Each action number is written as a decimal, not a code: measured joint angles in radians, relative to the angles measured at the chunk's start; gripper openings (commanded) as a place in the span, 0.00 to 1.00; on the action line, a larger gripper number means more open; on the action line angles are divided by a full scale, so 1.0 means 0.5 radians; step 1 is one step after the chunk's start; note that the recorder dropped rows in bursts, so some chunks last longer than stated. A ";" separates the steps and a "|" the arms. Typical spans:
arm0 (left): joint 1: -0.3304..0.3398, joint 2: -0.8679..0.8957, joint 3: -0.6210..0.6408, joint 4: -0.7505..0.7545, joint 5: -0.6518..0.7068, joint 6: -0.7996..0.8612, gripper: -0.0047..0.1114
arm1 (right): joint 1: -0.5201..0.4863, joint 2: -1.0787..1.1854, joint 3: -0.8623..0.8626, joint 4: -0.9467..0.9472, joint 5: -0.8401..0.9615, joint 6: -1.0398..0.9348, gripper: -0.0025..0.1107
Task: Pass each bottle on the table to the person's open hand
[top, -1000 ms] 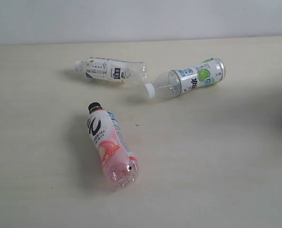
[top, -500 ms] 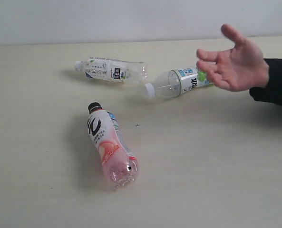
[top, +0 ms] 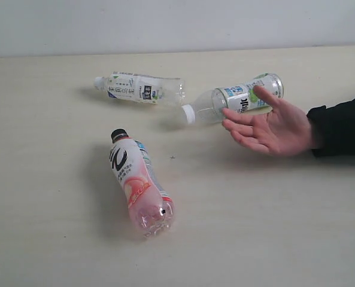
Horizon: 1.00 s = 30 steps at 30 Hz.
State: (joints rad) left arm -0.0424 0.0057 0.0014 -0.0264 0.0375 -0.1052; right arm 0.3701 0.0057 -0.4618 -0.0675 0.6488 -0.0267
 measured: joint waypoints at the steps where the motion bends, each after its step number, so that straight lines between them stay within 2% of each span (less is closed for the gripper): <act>1: 0.000 0.000 0.000 0.000 0.000 0.000 0.04 | 0.000 0.000 0.000 0.000 0.000 0.000 0.05; 30: 0.000 0.000 0.000 0.000 0.000 0.000 0.04 | 0.000 0.000 0.000 0.032 -0.004 0.023 0.05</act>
State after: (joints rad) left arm -0.0424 0.0057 0.0014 -0.0264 0.0375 -0.1052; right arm 0.3701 0.0057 -0.4618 -0.0515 0.6469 -0.0154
